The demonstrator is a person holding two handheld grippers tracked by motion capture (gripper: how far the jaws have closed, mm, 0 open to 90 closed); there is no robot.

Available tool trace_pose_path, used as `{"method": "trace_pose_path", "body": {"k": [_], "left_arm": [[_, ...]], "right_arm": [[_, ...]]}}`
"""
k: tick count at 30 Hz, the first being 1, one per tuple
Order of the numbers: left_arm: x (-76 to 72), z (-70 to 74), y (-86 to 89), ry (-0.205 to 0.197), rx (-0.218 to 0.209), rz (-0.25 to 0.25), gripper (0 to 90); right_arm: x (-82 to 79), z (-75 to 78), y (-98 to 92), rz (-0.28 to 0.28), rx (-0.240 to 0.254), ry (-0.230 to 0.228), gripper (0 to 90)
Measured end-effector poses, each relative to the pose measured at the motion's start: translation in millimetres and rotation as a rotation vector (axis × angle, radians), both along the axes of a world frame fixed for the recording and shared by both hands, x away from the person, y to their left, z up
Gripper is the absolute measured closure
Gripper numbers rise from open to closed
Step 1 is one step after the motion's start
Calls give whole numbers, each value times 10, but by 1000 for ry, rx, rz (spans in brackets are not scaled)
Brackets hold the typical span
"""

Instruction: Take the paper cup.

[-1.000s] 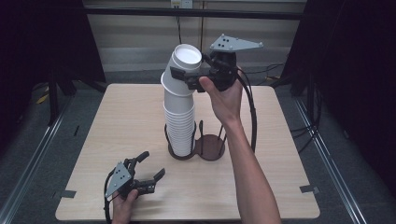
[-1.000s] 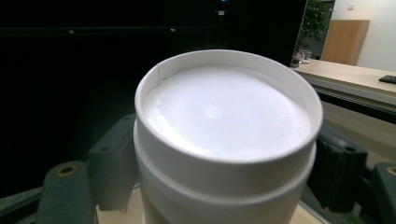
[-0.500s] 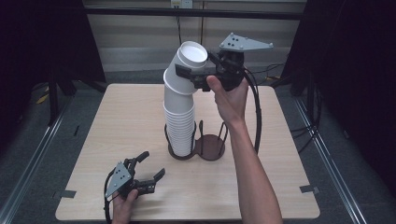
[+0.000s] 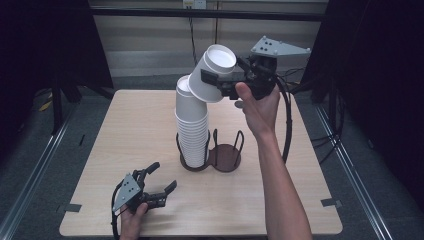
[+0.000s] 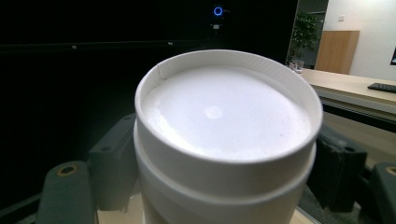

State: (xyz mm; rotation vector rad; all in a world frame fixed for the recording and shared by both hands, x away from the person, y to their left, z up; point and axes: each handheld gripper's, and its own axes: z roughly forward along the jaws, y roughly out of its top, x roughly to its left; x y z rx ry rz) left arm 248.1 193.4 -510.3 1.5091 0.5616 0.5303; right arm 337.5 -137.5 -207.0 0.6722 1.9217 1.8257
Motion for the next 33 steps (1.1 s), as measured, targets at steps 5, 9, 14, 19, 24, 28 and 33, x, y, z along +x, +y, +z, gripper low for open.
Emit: {"method": "trace_pose_path", "body": {"k": [5,9,14,19,24,28,33], "left_arm": [[2,0,-1,2,-2,-5,155],[1,0,-3,2,-4,-2,156],[1,0,-3,2,-3,-2,157],[-1,1,-2,2,0,1,156],[-8,4,-1,8,6,6,157],[-2,8,16,-4,20,-6,156],[32,19,27,25,0,-6,156]], "right_arm": [[-59,-20,-105,-11,-4,3,221],[-112,-45,-191,-26,-12,2,221],[-153,-73,-274,-36,-18,7,221],[-183,-163,-371,-47,-15,21,221],[-203,-297,-427,-45,-10,35,221],[-223,-405,-471,-46,-1,46,221],[-277,-532,-517,-45,-5,51,221]]}}
